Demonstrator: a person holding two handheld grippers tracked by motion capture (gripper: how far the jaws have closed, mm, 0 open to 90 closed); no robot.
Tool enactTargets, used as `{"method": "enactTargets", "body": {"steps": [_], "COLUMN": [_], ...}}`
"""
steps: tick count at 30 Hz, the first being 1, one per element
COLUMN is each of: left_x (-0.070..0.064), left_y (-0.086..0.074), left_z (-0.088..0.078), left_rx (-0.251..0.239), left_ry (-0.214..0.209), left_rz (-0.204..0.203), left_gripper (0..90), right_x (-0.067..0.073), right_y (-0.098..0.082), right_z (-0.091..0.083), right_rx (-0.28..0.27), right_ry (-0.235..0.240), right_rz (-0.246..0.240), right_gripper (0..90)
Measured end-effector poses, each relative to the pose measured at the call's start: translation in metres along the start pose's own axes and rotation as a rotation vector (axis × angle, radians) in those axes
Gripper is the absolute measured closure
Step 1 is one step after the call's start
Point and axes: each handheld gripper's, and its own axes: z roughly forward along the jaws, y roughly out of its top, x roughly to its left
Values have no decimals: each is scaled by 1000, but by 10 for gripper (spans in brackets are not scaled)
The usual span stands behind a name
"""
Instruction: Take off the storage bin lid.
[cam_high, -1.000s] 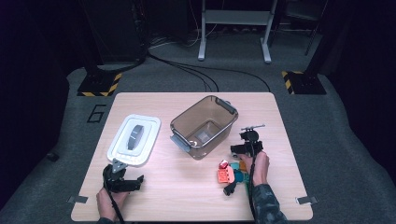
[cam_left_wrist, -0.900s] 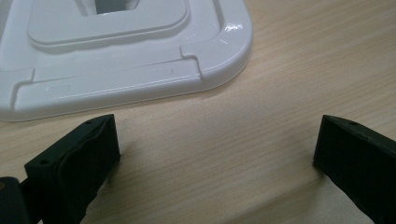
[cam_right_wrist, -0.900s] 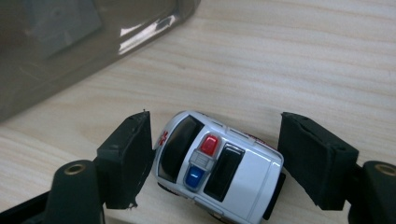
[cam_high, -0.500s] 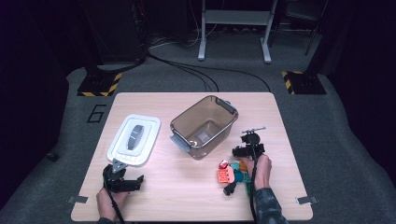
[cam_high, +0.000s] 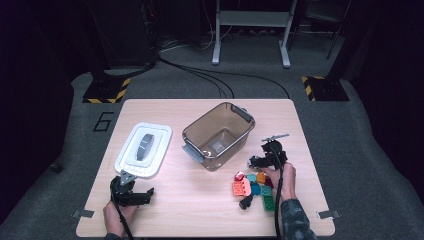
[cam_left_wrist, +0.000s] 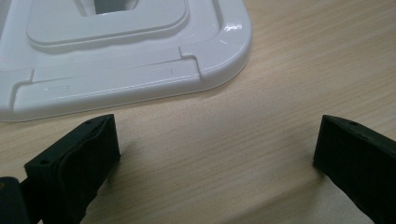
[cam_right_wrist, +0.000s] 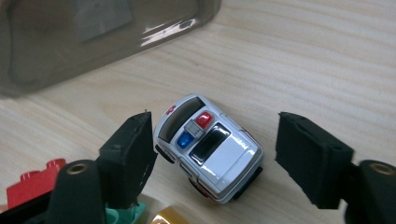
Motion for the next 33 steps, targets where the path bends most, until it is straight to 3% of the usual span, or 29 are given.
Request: {"method": "enactTargets", "body": {"steps": [4, 9, 17, 19, 21, 33], "left_x": [0, 0, 0, 0, 0, 0], "left_y": [0, 0, 0, 0, 0, 0], "left_z": [0, 0, 0, 0, 0, 0], "left_rx": [3, 3, 2, 3, 0, 2], "left_ry": [-2, -3, -4, -5, -4, -5], "left_rz": [5, 6, 4, 5, 2, 4], "left_gripper": [0, 0, 0, 0, 0, 0], "right_x": [2, 3, -1, -1, -5, -8], "right_y": [2, 4, 0, -2, -4, -11], "right_z": [2, 9, 11, 10, 10, 9], "right_rx": [-7, 33, 31, 27, 18, -20], "right_ry": [35, 44, 45, 24, 41, 55], "right_rz": [-98, -162, -164, -172, -141, -141], "right_gripper": [269, 303, 366, 474, 473, 466]}}
